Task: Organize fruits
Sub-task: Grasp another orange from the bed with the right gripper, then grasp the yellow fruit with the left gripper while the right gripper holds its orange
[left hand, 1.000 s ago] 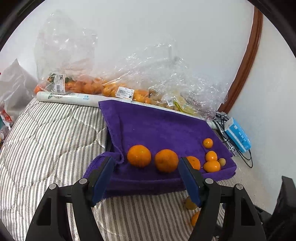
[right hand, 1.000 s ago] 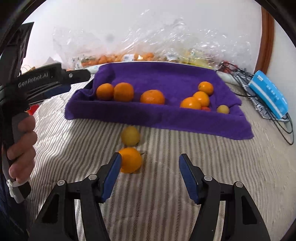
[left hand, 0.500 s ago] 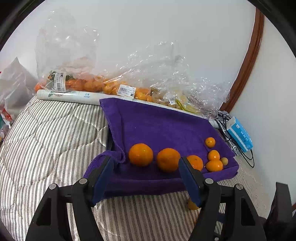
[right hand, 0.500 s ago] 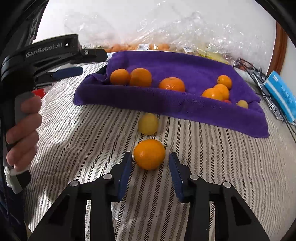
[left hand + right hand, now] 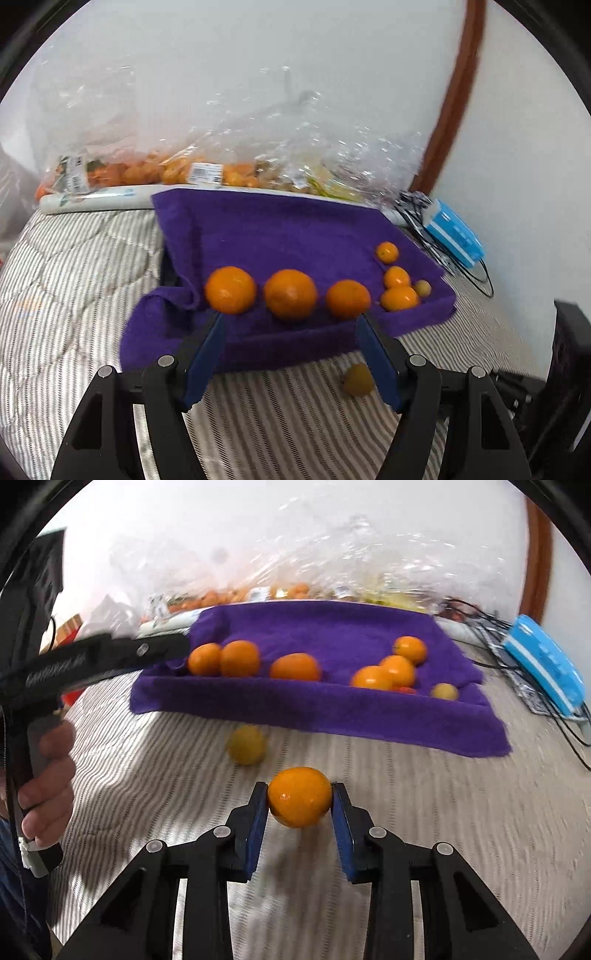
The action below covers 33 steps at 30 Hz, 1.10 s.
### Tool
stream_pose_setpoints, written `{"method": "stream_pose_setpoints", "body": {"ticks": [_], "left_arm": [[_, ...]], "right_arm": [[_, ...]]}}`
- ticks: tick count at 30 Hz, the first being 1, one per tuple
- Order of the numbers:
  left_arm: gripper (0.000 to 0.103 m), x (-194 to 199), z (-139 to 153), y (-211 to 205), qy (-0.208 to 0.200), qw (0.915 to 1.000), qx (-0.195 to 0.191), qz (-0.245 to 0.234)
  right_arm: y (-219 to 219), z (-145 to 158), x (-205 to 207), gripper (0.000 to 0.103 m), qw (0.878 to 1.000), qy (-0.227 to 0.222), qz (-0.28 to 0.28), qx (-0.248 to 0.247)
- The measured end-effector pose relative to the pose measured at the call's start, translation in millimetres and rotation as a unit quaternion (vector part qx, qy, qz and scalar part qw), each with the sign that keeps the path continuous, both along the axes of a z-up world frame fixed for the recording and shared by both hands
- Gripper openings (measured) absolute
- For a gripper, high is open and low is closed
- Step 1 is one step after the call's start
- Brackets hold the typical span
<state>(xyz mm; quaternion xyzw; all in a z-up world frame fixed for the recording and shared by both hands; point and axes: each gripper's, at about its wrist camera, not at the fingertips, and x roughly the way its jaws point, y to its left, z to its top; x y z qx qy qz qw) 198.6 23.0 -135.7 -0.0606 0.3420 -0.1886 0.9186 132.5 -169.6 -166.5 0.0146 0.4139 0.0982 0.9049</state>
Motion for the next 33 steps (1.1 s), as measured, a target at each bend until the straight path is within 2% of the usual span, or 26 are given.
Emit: {"method": "stream_pose_setpoints", "body": {"ticks": [6,12,19,21,25,28,33], "left_arm": [[0.070,-9,-11,-24,0.008,0.9988,0.009,-0.047],[0.070,-19,-19,-49,0.008,0.9952,0.044,-0.088],[0.063,-17,-31,-61,0.020,0.9930,0.079,-0.086],[0.062,-14,-33,-63,0.024,0.9932,0.082,-0.080],[0.047,-10,-38,-65,0.042,0.9922,0.082,-0.085],[0.028,-6,-43,-69,0.058,0.9902,0.092,-0.088],[0.025,-14,-38,-68,0.037,0.9913,0.077,-0.100]], "right_arm": [[-28,2,-7,0.034,1.000,-0.008,-0.029,-0.002],[-42,4,-10,0.034,0.999,-0.021,-0.039,-0.002],[-51,-10,-7,0.034,0.999,-0.024,-0.043,-0.021],[-57,-13,-2,0.034,0.999,-0.011,-0.041,-0.003],[-64,-14,0,0.034,0.999,-0.009,-0.044,0.021],[-64,-16,2,0.034,0.999,-0.004,-0.045,0.023],[-67,-16,0,0.034,0.999,-0.007,-0.032,0.040]]}}
